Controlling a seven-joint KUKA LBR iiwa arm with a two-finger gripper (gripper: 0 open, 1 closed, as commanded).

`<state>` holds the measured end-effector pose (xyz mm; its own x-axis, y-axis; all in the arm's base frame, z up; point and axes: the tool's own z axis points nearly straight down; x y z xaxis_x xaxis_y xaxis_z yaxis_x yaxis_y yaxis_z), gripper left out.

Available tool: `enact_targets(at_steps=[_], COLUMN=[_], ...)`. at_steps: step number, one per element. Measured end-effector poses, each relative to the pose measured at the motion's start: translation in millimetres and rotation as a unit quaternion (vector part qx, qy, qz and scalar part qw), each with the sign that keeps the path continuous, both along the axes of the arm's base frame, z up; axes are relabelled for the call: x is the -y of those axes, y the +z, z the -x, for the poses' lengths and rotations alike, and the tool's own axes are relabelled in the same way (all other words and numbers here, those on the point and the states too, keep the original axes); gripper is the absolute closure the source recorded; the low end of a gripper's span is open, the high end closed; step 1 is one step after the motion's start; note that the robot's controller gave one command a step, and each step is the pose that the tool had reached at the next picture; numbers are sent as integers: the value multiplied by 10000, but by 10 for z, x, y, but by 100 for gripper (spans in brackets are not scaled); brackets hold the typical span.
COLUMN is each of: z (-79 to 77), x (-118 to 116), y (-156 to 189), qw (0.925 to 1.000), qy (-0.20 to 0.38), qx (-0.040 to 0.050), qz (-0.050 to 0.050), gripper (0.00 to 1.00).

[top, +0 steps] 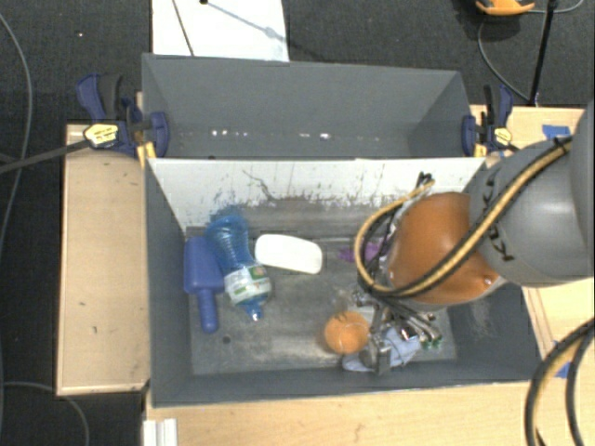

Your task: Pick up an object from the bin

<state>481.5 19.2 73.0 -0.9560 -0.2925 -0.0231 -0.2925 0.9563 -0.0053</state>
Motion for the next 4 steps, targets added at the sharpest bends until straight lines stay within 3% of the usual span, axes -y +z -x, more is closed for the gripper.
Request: enact_targets(at_steps=[1,2,3,4], z=[-73,-73,-26,-167], x=[-179,-179,-164,-246], y=[-16,-16,518,922], qw=[9941,9941,9943,9941], qy=[1088,1086,1066,1082], qx=[-20,-20,-64,-22], qz=[25,25,21,24], gripper=[100,100,100,100])
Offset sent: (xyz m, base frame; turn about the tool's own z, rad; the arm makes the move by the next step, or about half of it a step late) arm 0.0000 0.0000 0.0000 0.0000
